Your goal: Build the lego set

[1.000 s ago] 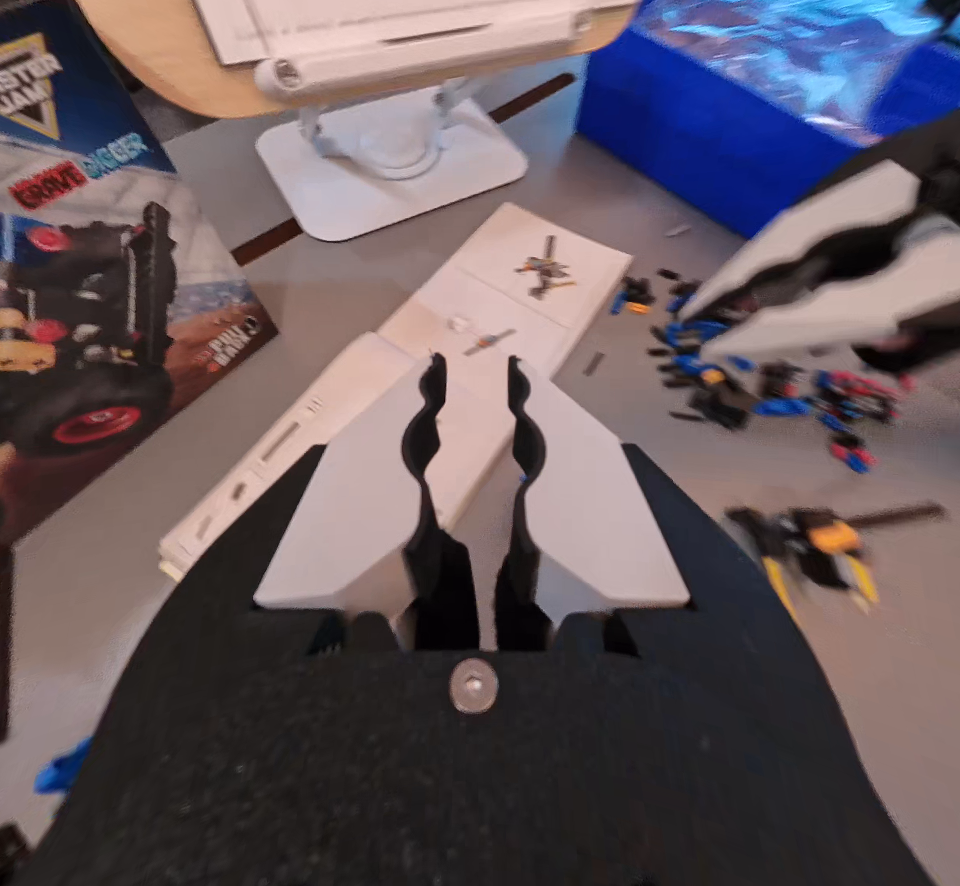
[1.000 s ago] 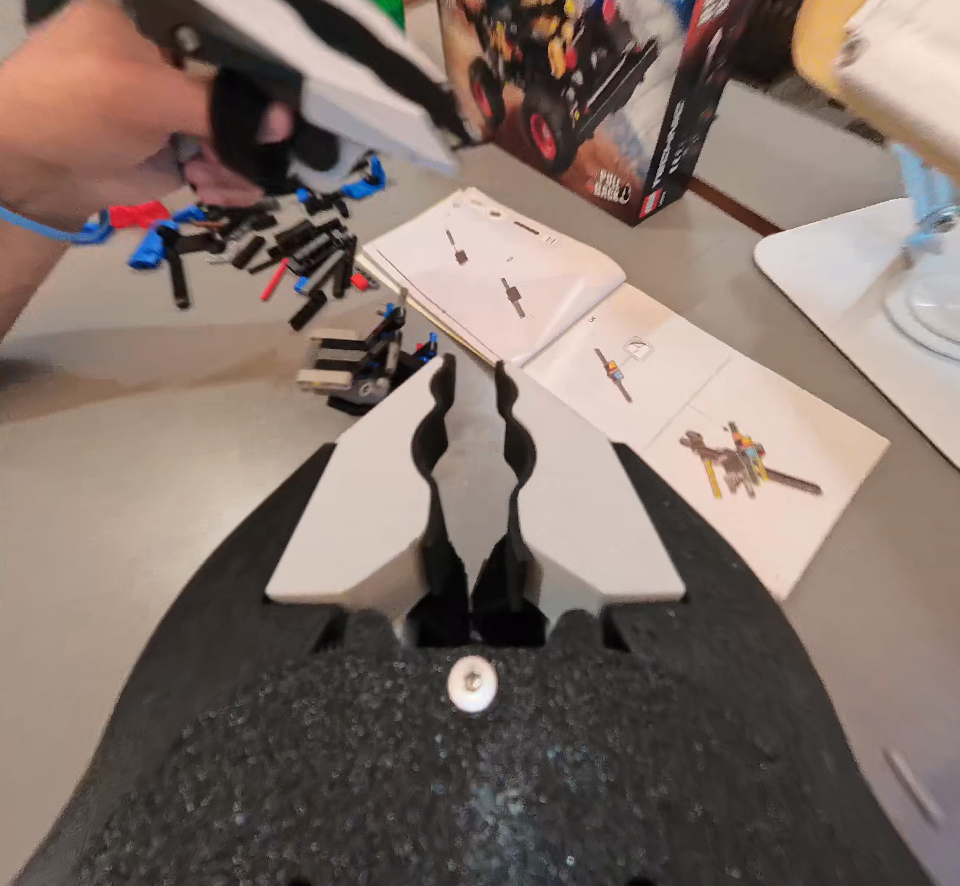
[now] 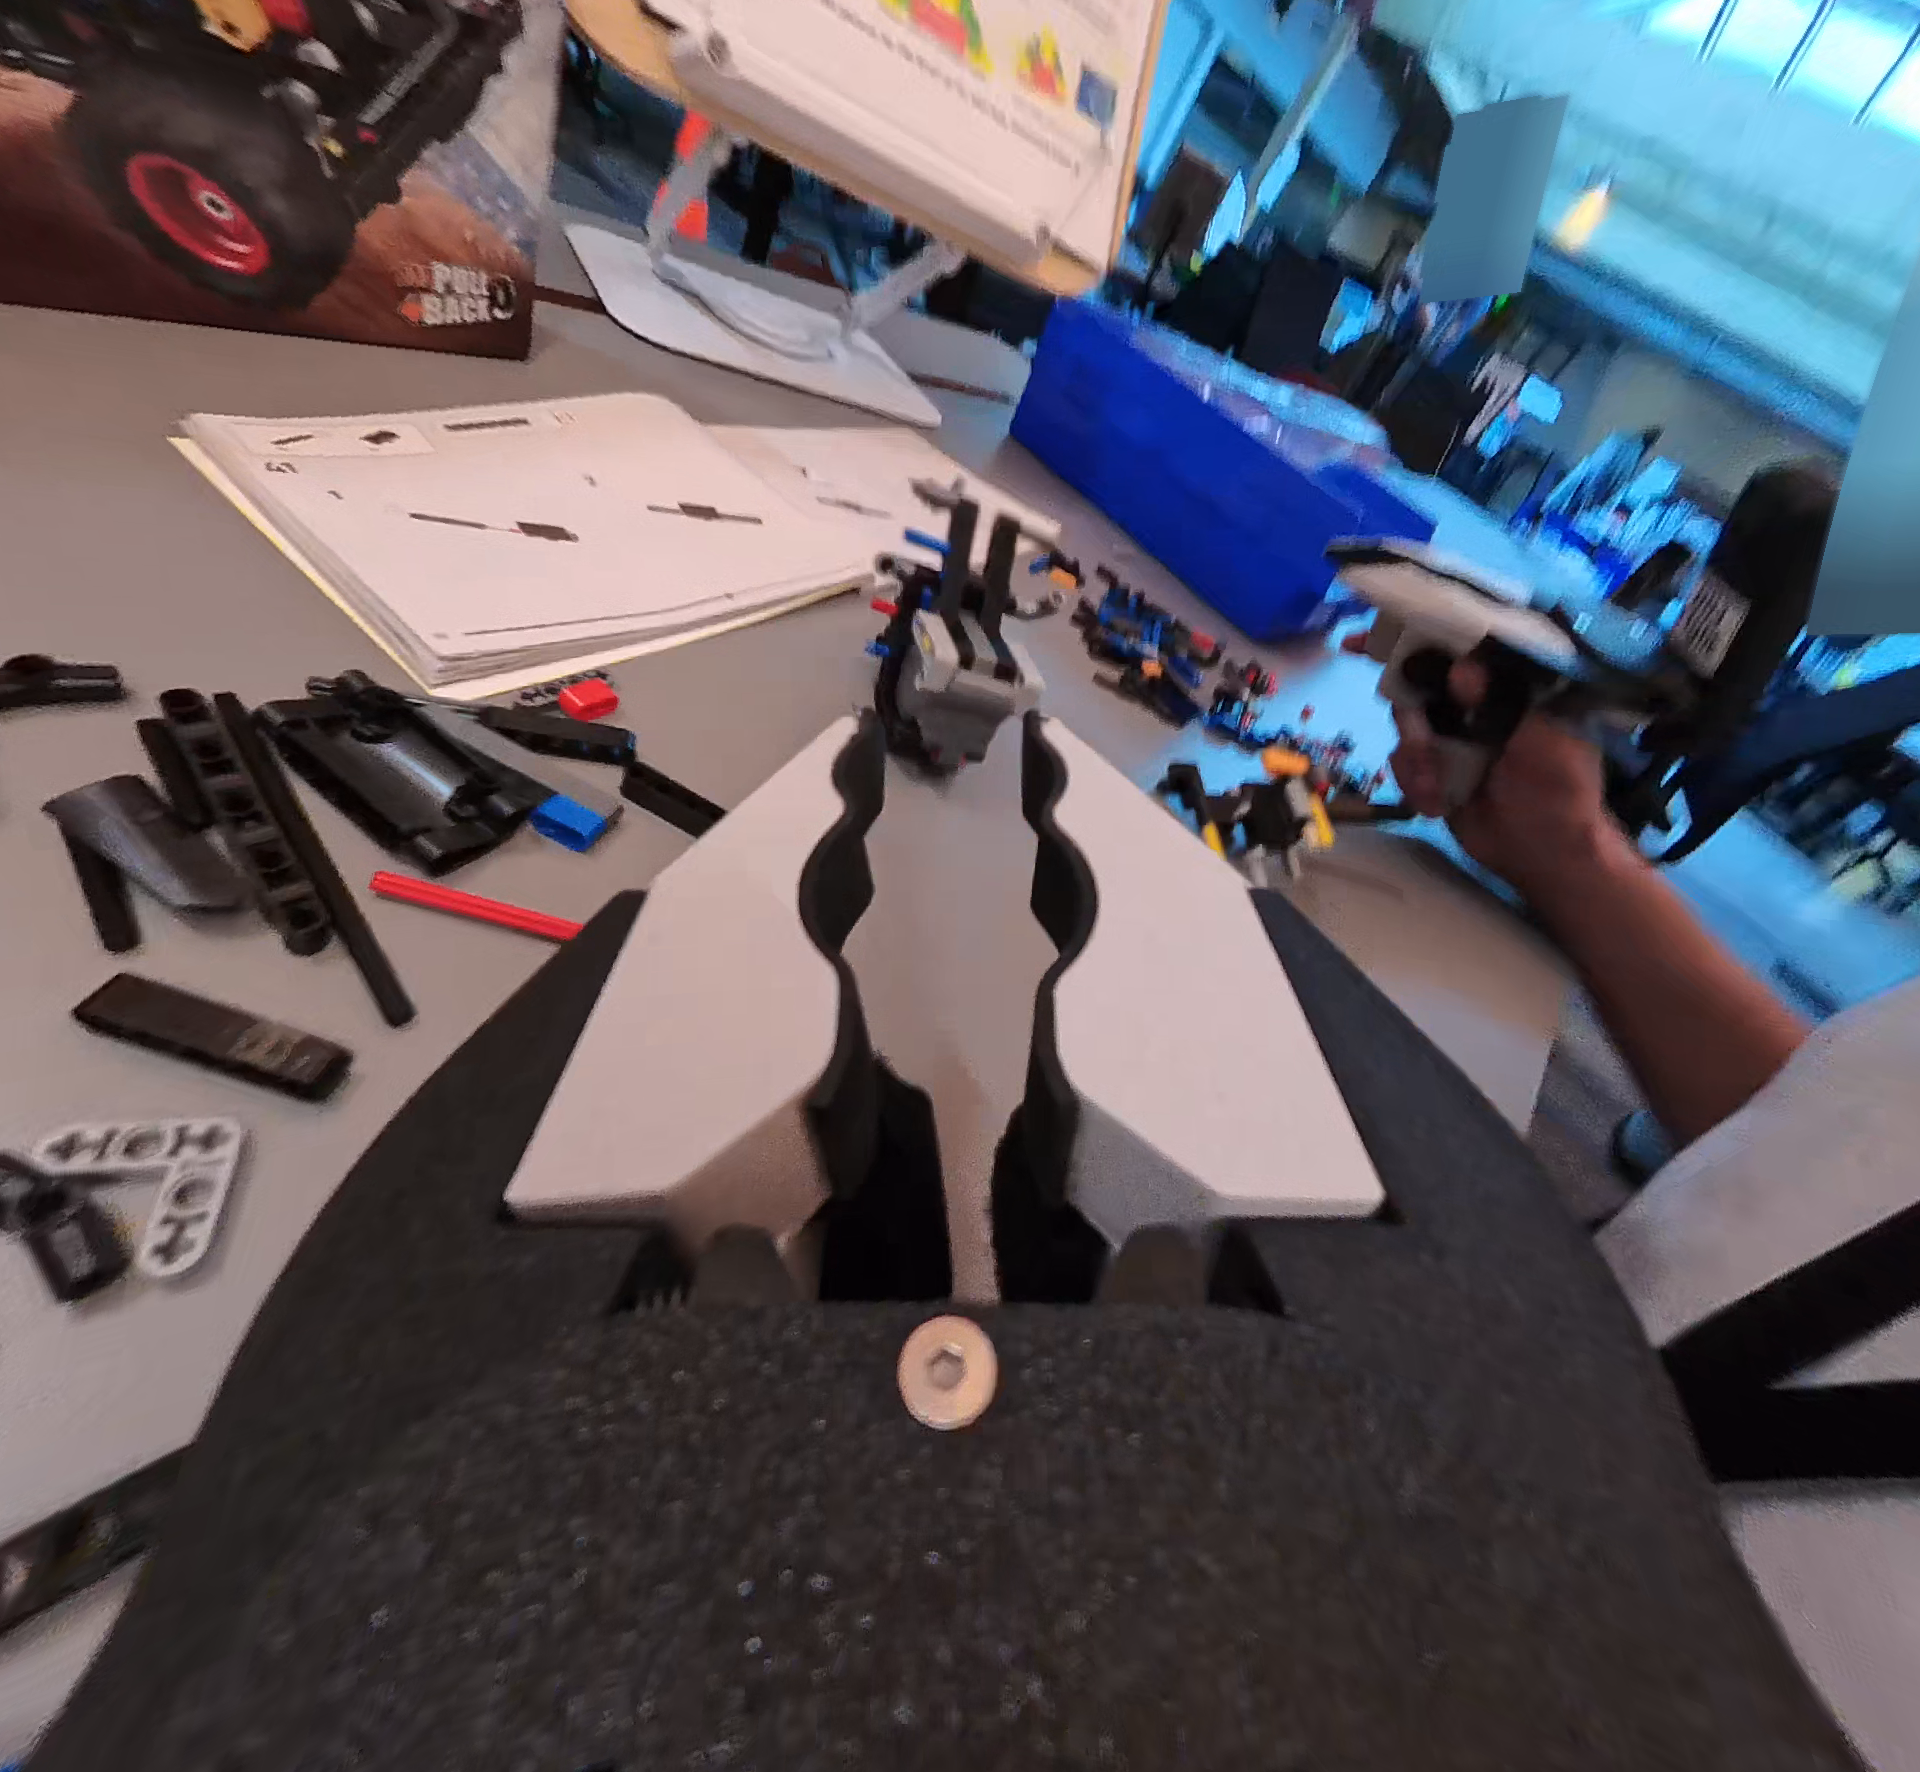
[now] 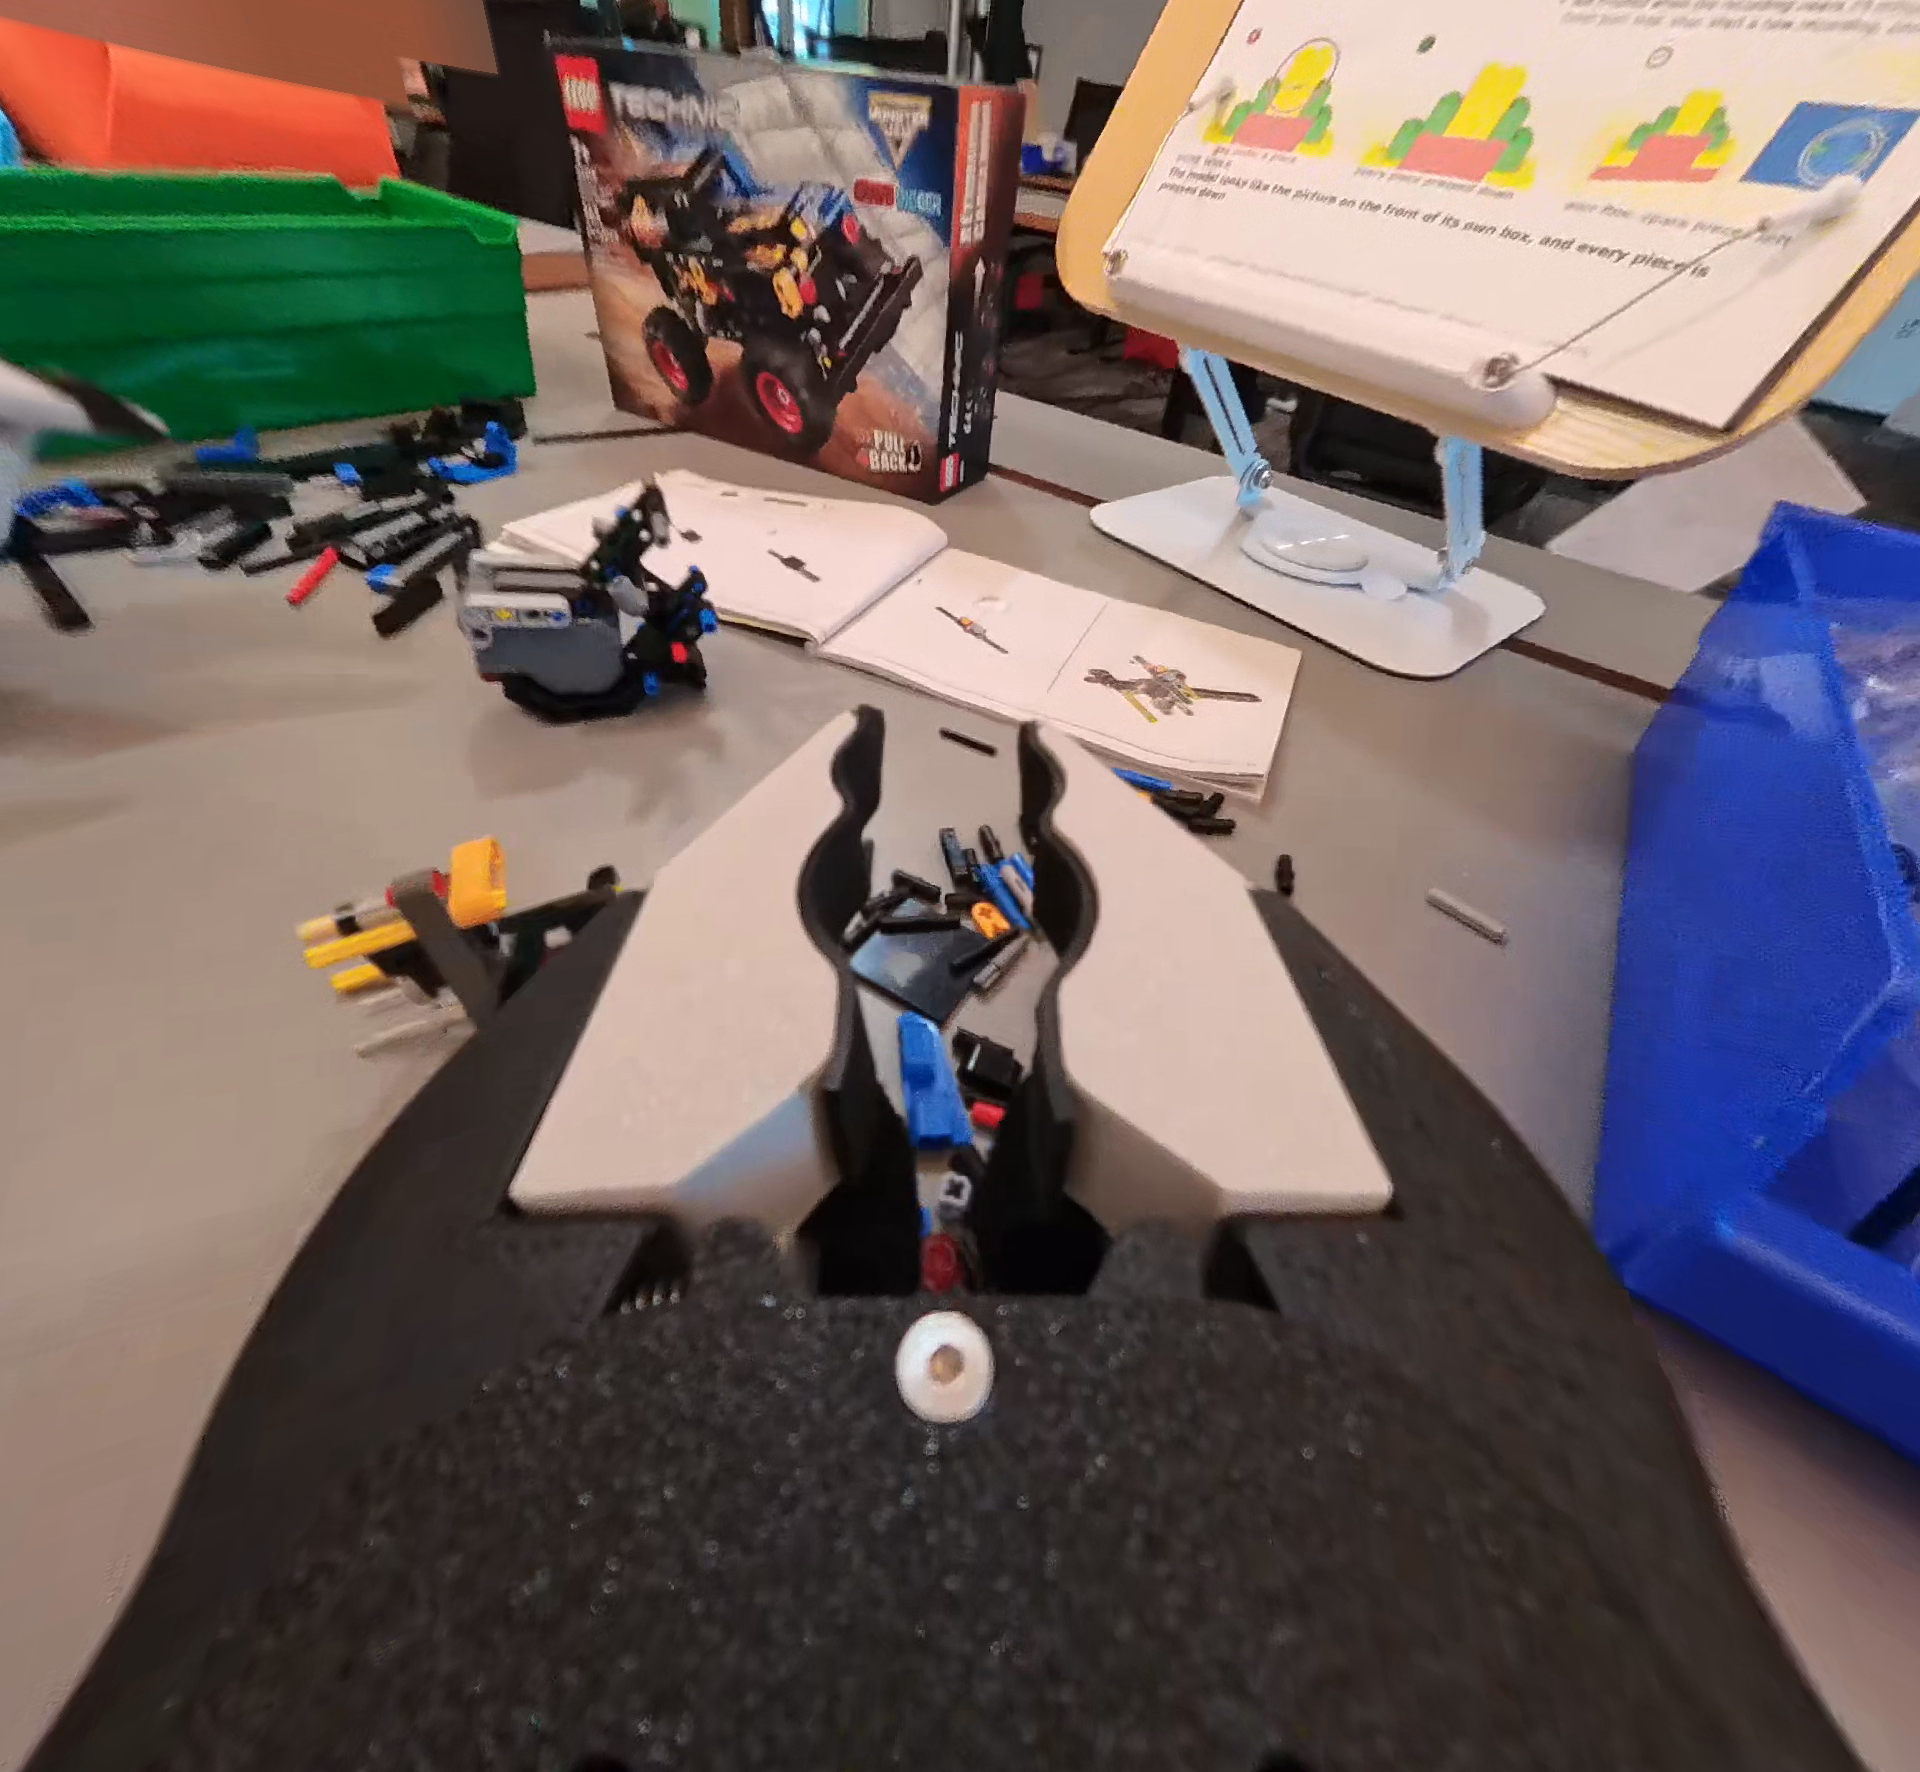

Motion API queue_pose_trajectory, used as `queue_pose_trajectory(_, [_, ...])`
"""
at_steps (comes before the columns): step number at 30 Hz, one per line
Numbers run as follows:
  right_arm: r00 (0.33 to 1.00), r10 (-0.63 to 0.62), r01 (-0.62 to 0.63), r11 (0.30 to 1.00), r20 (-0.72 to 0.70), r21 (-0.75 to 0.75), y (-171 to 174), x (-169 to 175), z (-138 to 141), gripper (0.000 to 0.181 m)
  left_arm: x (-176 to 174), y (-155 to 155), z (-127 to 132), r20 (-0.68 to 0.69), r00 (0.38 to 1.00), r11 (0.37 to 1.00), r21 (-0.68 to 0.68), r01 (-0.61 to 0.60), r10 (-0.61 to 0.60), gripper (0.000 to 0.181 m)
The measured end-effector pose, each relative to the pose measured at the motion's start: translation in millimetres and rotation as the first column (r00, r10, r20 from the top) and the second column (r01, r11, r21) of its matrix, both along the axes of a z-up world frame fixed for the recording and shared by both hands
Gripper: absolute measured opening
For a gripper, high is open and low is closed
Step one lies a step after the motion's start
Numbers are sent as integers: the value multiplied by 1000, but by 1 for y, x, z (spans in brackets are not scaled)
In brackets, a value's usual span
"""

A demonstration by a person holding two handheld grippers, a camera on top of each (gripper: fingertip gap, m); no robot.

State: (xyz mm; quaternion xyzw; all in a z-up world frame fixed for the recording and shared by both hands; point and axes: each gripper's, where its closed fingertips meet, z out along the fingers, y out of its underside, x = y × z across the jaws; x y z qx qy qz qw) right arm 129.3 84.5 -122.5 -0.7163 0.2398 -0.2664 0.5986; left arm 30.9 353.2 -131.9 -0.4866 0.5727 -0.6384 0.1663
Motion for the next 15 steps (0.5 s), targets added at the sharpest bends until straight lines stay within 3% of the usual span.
queue_pose_trajectory(2, [999,-21,22,999,26,-42,-2,1,-6,23,-3,14,12,50,998,993,-110,-32,37,22])
queue_pose_trajectory(5, [1000,-2,3,999,15,-39,-1,-2,-8,21,-7,27,22,110,988,983,-159,-87,105,15])
queue_pose_trajectory(15, [999,23,-22,999,-43,24,-5,1,-5,19,-3,20,19,161,971,983,35,-183,175,15])
